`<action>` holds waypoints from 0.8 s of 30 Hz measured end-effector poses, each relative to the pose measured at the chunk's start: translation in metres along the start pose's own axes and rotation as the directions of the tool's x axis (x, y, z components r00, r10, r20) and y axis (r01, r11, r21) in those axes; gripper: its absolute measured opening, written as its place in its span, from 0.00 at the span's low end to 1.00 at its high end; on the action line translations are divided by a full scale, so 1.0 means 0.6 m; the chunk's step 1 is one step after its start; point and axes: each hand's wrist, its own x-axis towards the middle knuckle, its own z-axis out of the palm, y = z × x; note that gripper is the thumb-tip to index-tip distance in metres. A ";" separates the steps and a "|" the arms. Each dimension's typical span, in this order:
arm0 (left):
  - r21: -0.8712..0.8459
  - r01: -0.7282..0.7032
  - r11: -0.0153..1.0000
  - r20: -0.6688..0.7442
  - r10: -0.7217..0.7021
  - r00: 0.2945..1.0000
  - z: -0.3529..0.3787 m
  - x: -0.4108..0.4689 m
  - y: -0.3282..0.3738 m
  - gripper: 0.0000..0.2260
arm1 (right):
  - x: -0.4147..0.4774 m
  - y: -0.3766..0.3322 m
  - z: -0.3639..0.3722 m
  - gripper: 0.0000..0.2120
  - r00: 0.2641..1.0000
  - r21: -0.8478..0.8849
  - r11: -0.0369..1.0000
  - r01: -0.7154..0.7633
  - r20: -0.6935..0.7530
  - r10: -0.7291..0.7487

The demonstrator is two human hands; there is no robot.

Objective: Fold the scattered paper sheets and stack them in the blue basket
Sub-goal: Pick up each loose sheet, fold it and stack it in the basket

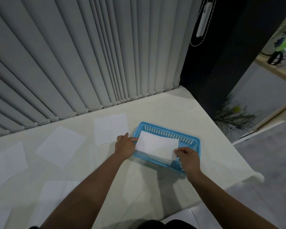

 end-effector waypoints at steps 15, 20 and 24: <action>-0.009 -0.032 0.999 -0.012 0.032 0.999 0.004 -0.001 0.001 0.20 | -0.002 0.000 0.022 0.05 0.998 0.071 0.995 -0.066 0.010 0.066; 0.008 -0.066 0.998 -0.045 0.067 0.997 0.006 0.000 -0.001 0.20 | -0.009 0.001 0.022 0.07 0.999 0.026 0.999 -0.043 -0.019 0.044; -0.008 -0.168 0.986 -0.215 0.163 0.963 0.011 -0.005 -0.003 0.19 | -0.021 0.004 0.014 0.09 0.980 -0.201 0.967 0.155 -0.092 -0.176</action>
